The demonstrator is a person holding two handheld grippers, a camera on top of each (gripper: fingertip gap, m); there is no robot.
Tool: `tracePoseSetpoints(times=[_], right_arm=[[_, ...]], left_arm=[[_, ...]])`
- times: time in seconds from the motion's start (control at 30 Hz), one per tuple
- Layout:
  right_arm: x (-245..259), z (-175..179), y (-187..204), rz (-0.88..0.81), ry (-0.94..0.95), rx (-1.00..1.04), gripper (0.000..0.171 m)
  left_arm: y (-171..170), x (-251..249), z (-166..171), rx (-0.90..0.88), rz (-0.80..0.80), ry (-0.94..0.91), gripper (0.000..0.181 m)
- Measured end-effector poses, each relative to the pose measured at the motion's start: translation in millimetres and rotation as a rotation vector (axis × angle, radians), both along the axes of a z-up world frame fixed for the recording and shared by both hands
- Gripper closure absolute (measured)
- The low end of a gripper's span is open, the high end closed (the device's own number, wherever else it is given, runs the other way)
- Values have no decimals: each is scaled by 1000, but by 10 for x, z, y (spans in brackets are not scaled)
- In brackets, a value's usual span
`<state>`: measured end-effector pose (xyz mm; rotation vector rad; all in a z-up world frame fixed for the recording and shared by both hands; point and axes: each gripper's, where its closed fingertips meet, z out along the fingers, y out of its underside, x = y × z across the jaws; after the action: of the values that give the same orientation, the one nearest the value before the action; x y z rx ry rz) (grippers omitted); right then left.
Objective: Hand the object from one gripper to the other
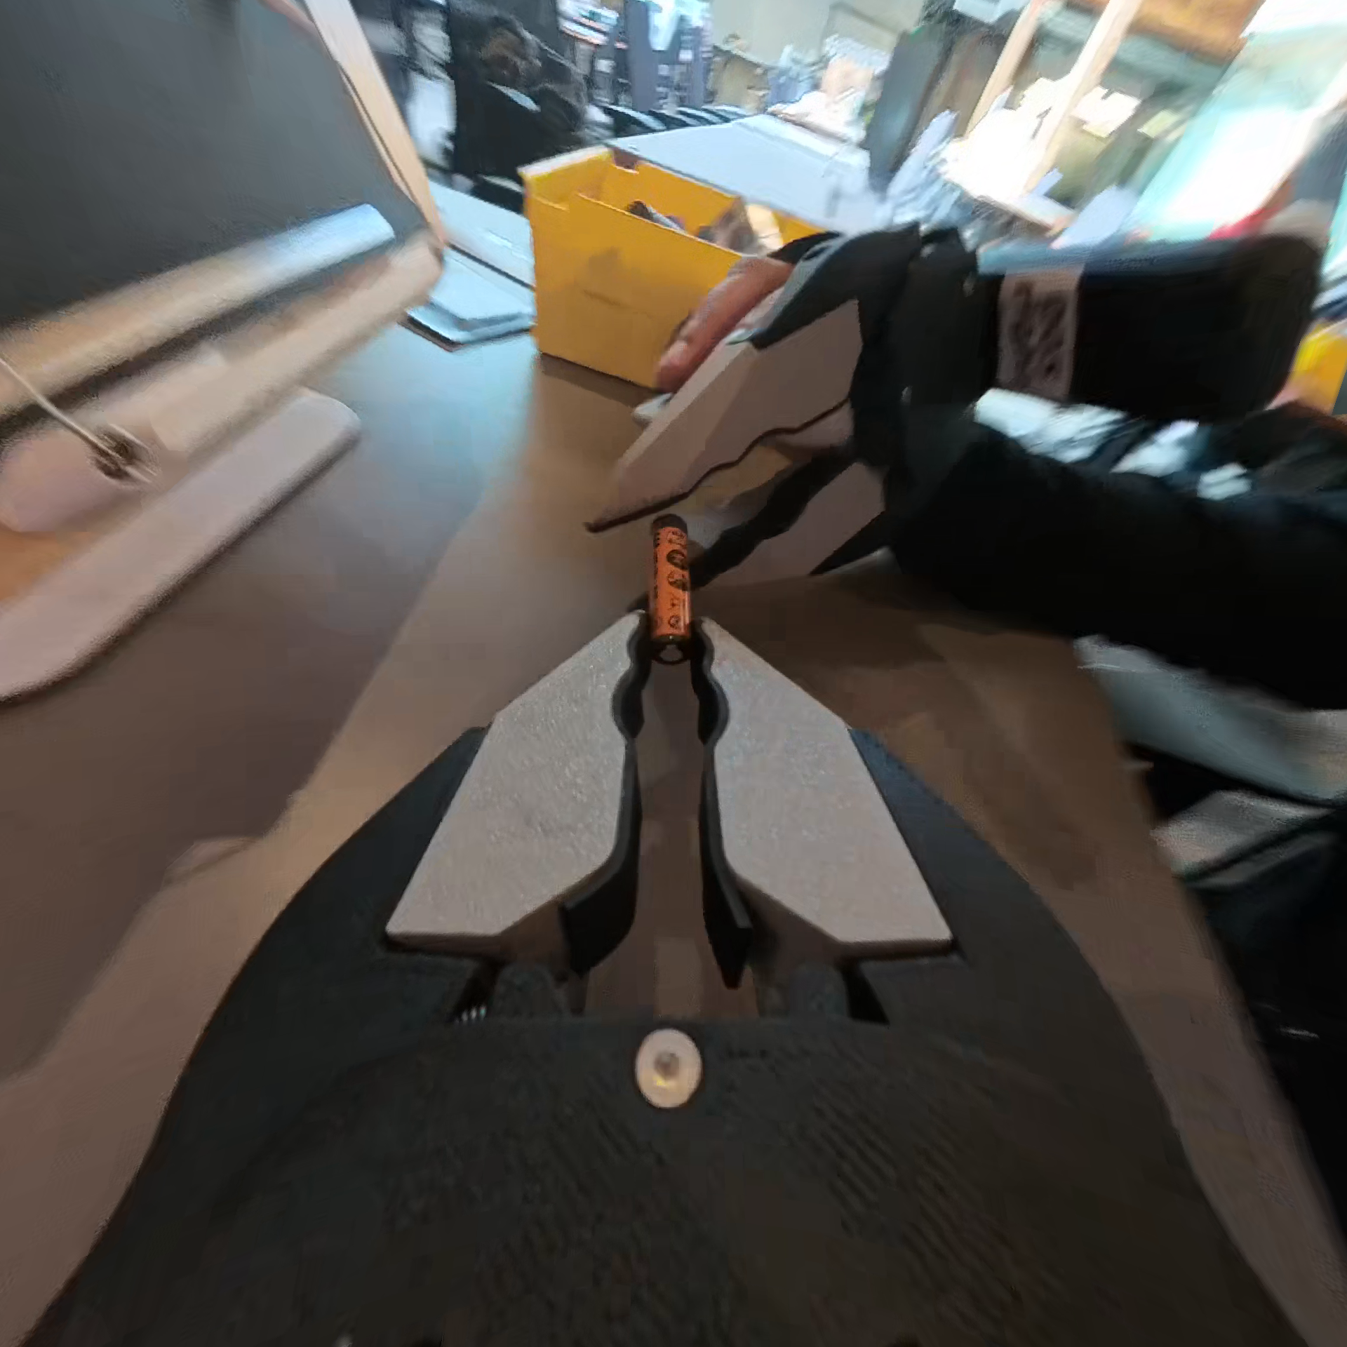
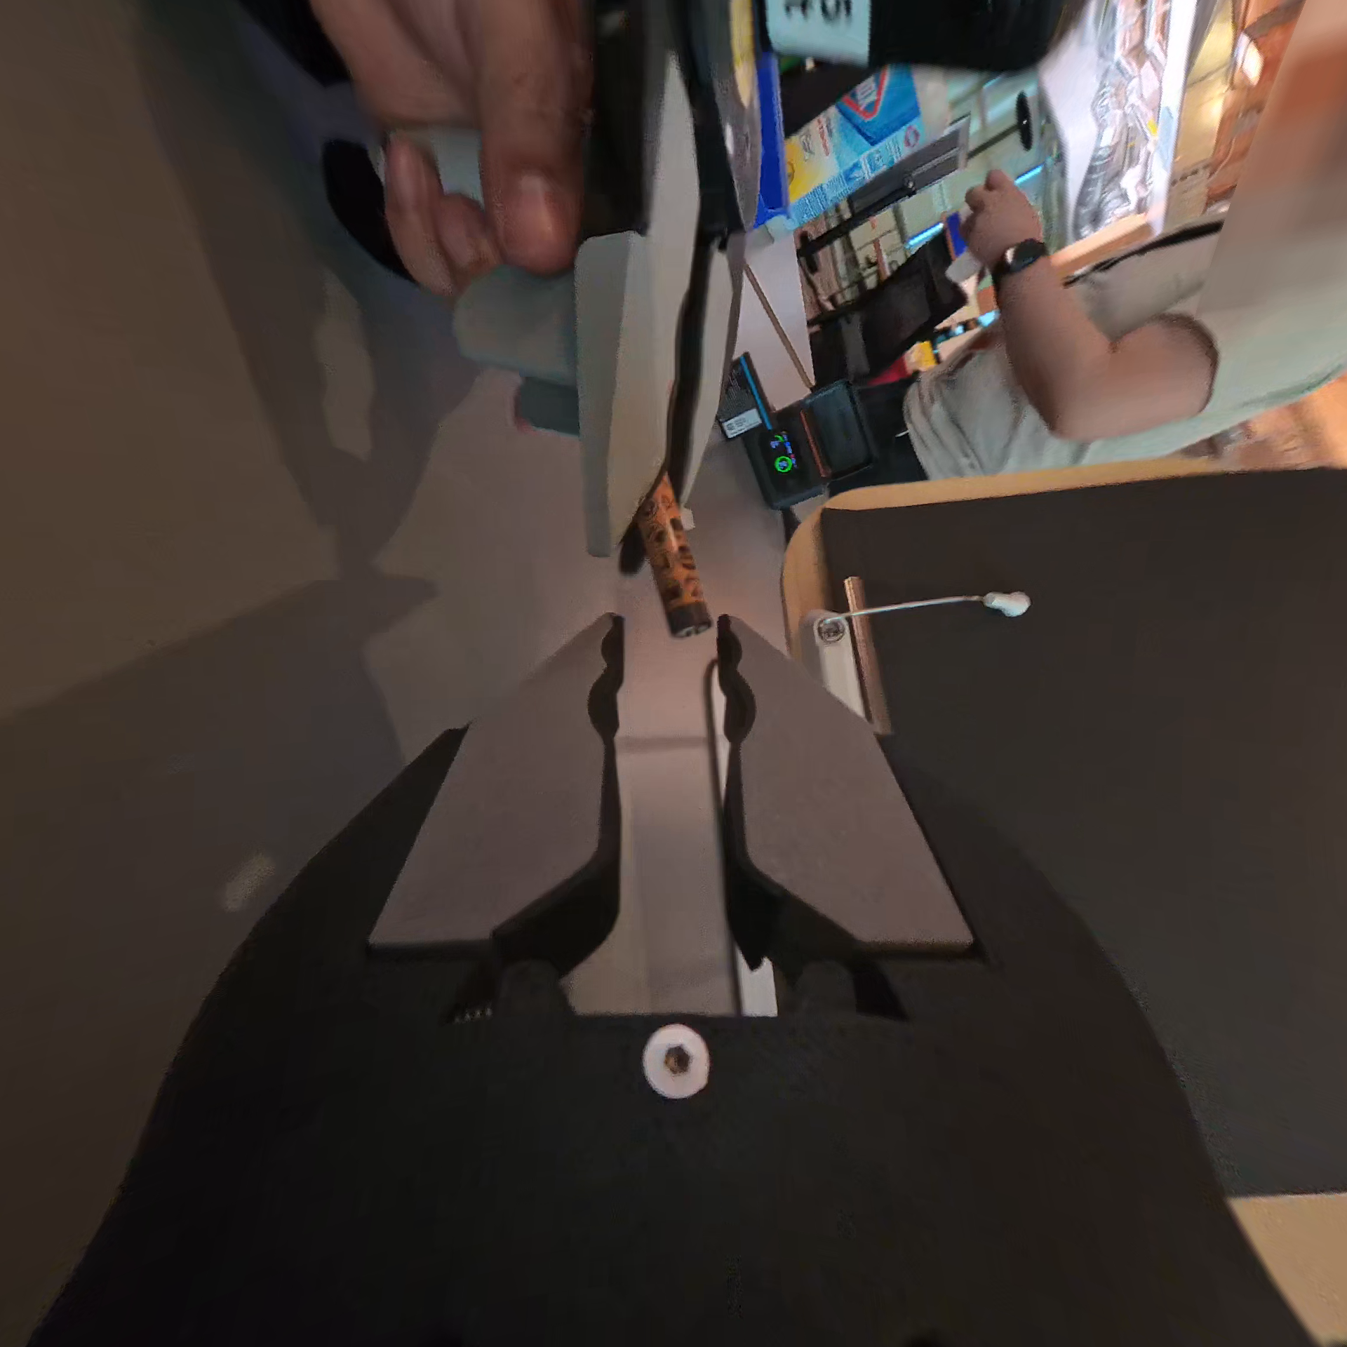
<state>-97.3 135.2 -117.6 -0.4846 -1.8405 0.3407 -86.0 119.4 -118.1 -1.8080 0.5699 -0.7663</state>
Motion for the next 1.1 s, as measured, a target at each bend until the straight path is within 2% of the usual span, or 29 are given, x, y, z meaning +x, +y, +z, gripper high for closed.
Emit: tracePoseSetpoints(times=[0.23, 0.3, 0.37, 0.5, 0.67, 0.77, 0.87, 1.1], right_arm=[[78, 12, -4, 49, -93, -538, 137], [78, 90, -60, 74, -110, -747, 131], [84, 193, -109, 111, -120, -941, 126], [86, 385, -185, 206, -122, -1248, 135], [61, 557, -291, 341, -109, -1481, 143], [16, 557, -258, 324, -106, -1566, 147], [8, 516, -241, 313, -123, -1600, 162], [0, 494, -218, 280, -113, -1557, 164]], left_arm=[[31, -182, 170, 686, 204, 867, 173], [32, -167, 246, 826, 262, 978, 173], [25, -152, 349, 851, 303, 938, 173], [-6, -238, 580, 918, 412, 906, 173], [25, -182, 500, 914, 395, 960, 173], [42, -147, 444, 913, 376, 984, 173], [53, -132, 425, 900, 374, 977, 173], [113, -187, 363, 847, 405, 971, 173]])
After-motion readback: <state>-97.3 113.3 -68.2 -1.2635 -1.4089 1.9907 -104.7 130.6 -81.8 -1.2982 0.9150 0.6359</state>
